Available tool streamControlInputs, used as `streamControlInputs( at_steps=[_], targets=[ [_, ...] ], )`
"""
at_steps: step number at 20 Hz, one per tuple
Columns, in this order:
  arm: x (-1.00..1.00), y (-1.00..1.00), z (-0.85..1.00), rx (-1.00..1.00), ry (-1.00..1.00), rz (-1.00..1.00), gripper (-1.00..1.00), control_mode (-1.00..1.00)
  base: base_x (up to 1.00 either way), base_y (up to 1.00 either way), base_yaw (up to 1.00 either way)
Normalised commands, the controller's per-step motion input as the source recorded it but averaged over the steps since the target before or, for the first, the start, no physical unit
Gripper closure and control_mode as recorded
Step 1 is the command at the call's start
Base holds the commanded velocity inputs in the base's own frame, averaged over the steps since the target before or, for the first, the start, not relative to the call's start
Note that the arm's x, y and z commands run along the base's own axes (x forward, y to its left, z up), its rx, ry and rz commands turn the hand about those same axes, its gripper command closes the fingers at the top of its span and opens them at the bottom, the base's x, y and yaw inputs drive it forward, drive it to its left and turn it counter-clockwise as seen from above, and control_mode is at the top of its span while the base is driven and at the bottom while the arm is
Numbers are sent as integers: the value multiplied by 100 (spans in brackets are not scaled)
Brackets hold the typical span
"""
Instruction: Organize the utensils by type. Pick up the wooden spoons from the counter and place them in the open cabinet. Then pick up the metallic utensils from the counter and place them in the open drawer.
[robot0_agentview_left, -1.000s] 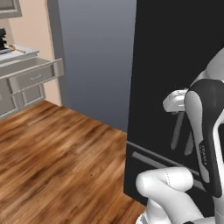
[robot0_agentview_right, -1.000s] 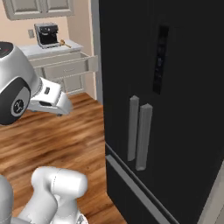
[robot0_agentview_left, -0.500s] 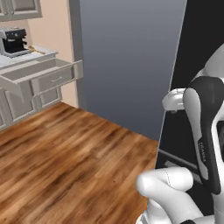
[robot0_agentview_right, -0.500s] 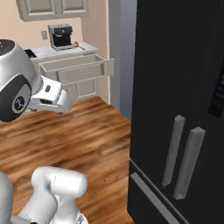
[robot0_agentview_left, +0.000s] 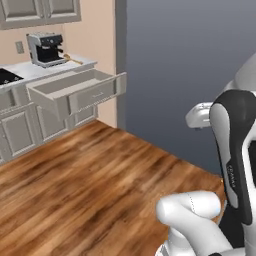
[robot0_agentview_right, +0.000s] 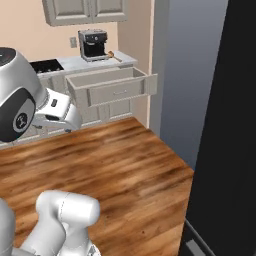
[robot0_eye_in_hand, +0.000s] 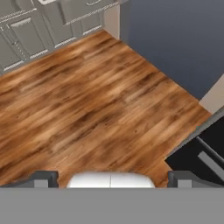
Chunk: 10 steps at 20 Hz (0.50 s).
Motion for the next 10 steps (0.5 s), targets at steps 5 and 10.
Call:
streamControlInputs(
  at_steps=[5,10],
  targets=[
    [0,0,0,0,0,0,-100,100,65,14,8],
    [0,0,0,0,0,0,-100,100,68,0,2]
  ],
)
